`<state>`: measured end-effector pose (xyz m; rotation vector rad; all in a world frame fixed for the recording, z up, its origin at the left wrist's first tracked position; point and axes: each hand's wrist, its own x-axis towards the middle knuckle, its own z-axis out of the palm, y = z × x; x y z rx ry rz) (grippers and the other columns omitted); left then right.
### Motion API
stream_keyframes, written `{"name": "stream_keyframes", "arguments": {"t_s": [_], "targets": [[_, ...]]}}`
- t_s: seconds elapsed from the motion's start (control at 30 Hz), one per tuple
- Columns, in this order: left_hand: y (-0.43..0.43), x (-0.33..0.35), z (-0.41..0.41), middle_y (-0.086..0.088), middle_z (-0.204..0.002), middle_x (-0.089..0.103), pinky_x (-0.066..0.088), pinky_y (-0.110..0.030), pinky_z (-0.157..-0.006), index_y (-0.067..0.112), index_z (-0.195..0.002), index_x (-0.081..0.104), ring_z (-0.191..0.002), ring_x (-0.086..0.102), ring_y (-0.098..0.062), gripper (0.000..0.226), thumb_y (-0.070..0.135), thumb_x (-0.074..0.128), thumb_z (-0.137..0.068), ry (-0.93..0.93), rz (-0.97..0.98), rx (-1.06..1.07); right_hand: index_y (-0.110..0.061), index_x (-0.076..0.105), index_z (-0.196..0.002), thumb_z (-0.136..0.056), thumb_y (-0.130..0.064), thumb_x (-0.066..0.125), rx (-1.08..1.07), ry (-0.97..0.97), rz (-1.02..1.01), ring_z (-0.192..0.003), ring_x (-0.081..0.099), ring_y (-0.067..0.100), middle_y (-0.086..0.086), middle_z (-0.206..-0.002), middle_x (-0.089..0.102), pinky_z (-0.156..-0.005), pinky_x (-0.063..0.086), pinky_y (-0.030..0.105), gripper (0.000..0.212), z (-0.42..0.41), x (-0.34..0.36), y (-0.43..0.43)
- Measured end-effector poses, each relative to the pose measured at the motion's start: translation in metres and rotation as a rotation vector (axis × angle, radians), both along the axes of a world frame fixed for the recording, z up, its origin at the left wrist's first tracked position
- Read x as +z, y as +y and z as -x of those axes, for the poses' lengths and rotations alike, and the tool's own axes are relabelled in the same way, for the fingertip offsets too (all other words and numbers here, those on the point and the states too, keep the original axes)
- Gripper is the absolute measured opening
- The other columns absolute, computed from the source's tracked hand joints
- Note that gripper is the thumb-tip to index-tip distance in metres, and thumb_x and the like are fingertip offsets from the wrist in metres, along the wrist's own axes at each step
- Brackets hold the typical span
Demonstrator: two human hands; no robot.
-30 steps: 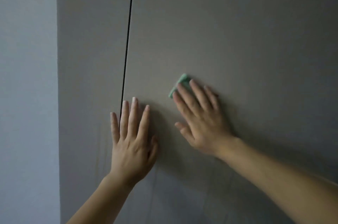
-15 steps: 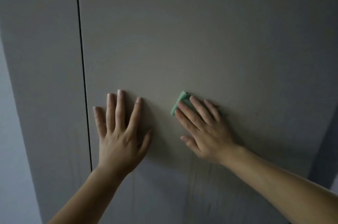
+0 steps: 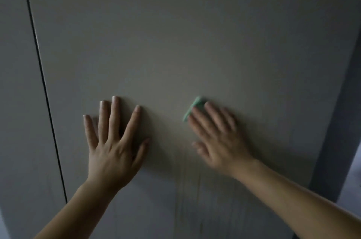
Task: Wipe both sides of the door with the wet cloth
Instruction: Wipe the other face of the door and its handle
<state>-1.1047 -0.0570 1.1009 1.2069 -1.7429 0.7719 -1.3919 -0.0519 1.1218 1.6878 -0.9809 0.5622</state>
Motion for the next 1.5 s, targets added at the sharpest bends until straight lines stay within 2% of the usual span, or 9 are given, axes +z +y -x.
{"name": "stream_keyframes", "arguments": {"t_s": [0.17,0.23,0.4,0.6,0.8,1.0,1.2,1.37,1.5], "targets": [[0.002,0.011,0.052,-0.019,-0.17,0.0,-0.003,-0.064,-0.124,0.02,-0.163,0.021,-0.157,-0.005,-0.042,0.074,0.054,0.04,-0.1,-0.065,0.067,-0.08,-0.01,0.024,-0.16,-0.104,-0.049,0.028,-0.056,-0.581,0.172,-0.154,0.017,0.039,0.015,-0.168,0.019,-0.123,0.014,0.053,0.068,0.043,0.057,0.0],[-0.001,0.014,0.072,-0.019,-0.17,0.001,-0.004,-0.064,-0.123,0.023,-0.163,0.019,-0.157,-0.005,-0.041,0.074,0.055,0.039,-0.1,-0.096,0.076,-0.079,-0.01,0.022,-0.16,-0.102,-0.049,0.035,-0.033,-0.554,0.138,-0.154,0.015,0.04,0.013,-0.168,0.015,-0.124,0.011,0.054,0.072,0.032,0.033,0.0],[-0.003,0.013,0.082,-0.02,-0.17,0.004,-0.003,-0.067,-0.122,0.026,-0.163,0.021,-0.157,-0.004,-0.04,0.073,0.055,0.04,-0.099,-0.066,0.072,-0.019,-0.018,0.023,-0.16,-0.099,-0.047,0.043,0.039,-0.098,0.005,-0.154,0.018,0.033,-0.001,-0.168,0.014,-0.125,0.011,0.05,0.07,0.058,-0.014,0.005],[0.008,0.022,0.13,-0.022,-0.17,0.003,-0.006,-0.058,-0.125,0.02,-0.163,0.02,-0.157,-0.006,-0.041,0.073,0.042,0.047,-0.099,-0.067,0.09,-0.082,-0.008,0.02,-0.16,-0.104,-0.047,0.03,-0.113,-0.696,0.184,-0.154,0.015,0.042,0.018,-0.168,0.016,-0.122,0.014,0.054,0.069,0.116,0.038,0.005],[0.003,0.025,0.163,-0.021,-0.169,0.009,0.002,-0.061,-0.125,0.022,-0.162,0.025,-0.157,0.002,-0.042,0.068,0.046,0.043,-0.101,-0.123,0.125,-0.096,-0.016,0.024,-0.16,-0.098,-0.046,0.046,0.011,-0.119,0.034,-0.153,0.018,0.036,0.003,-0.168,0.016,-0.125,0.011,0.052,0.072,0.12,-0.015,0.01],[0.015,0.024,0.181,-0.025,-0.169,0.006,-0.004,-0.058,-0.125,0.013,-0.161,0.029,-0.157,-0.004,-0.041,0.068,0.037,0.046,-0.099,-0.073,0.109,-0.076,-0.006,0.024,-0.159,-0.104,-0.049,0.028,-0.089,-0.676,0.199,-0.153,0.016,0.043,0.019,-0.167,0.017,-0.124,0.013,0.053,0.071,0.191,0.044,0.01],[0.023,0.004,0.239,-0.022,-0.169,0.011,0.004,-0.064,-0.124,0.015,-0.159,0.035,-0.158,0.005,-0.039,0.073,0.038,0.054,-0.093,-0.214,0.087,-0.123,-0.016,0.02,-0.161,-0.098,-0.048,0.044,-0.033,-0.101,0.019,-0.154,0.013,0.035,0.006,-0.167,0.02,-0.125,0.01,0.052,0.075,0.204,-0.031,0.017],[0.015,-0.001,0.246,-0.023,-0.168,0.014,0.003,-0.067,-0.123,0.013,-0.158,0.036,-0.157,0.006,-0.04,0.066,0.039,0.047,-0.098,-0.163,0.092,-0.117,-0.007,0.025,-0.159,-0.103,-0.046,0.036,-0.028,-0.403,0.15,-0.153,0.015,0.042,0.017,-0.166,0.021,-0.125,0.012,0.053,0.07,0.246,0.053,0.014],[0.018,-0.001,0.251,-0.025,-0.167,0.014,0.003,-0.069,-0.122,0.011,-0.158,0.036,-0.157,0.006,-0.042,0.067,0.039,0.048,-0.099,-0.146,0.089,-0.14,-0.007,0.021,-0.16,-0.1,-0.05,0.039,0.004,-0.259,0.06,-0.155,0.008,0.042,0.015,-0.169,0.014,-0.124,0.009,0.059,0.076,0.238,-0.005,0.015]]}}
